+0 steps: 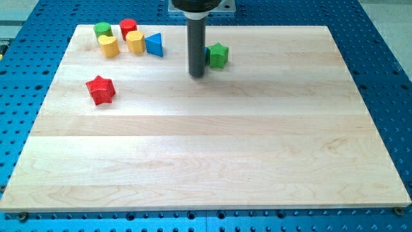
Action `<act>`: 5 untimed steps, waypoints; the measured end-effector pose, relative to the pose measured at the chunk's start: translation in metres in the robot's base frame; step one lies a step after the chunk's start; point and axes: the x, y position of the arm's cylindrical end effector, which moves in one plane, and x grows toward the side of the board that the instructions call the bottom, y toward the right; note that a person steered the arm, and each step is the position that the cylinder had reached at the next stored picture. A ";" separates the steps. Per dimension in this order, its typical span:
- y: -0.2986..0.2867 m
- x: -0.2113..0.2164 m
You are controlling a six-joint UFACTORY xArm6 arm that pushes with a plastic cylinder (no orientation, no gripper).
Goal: Move the blue triangle to the left side of the blue cube
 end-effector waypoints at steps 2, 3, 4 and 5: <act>-0.092 -0.078; -0.093 -0.088; -0.081 -0.137; -0.049 -0.144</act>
